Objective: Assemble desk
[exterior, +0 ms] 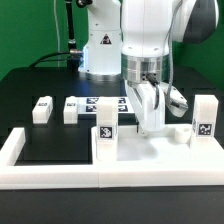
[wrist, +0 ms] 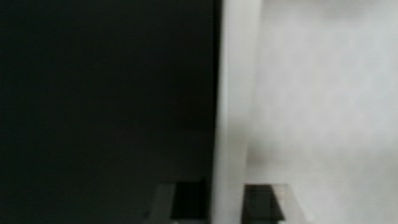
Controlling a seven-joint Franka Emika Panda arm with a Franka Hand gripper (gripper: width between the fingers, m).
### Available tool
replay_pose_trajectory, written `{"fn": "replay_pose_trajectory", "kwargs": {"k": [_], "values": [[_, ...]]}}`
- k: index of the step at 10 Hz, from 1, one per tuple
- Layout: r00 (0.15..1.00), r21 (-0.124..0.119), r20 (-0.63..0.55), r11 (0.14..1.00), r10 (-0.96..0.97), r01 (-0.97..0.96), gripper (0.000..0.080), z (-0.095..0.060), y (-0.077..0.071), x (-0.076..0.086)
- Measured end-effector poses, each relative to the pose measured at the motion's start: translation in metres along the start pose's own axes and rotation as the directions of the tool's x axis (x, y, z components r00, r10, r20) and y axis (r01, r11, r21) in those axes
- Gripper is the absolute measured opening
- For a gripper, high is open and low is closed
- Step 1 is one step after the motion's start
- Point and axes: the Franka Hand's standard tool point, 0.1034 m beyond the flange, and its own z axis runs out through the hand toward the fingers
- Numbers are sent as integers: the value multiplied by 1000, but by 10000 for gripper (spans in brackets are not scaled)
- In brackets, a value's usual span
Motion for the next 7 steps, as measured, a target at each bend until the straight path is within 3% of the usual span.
{"fn": "replay_pose_trajectory", "kwargs": {"k": [2,7], "values": [[986,-35,9,986,-165,165,77,0,11,13],[954,-47,11,953,-300,300,81,3,20,27]]}}
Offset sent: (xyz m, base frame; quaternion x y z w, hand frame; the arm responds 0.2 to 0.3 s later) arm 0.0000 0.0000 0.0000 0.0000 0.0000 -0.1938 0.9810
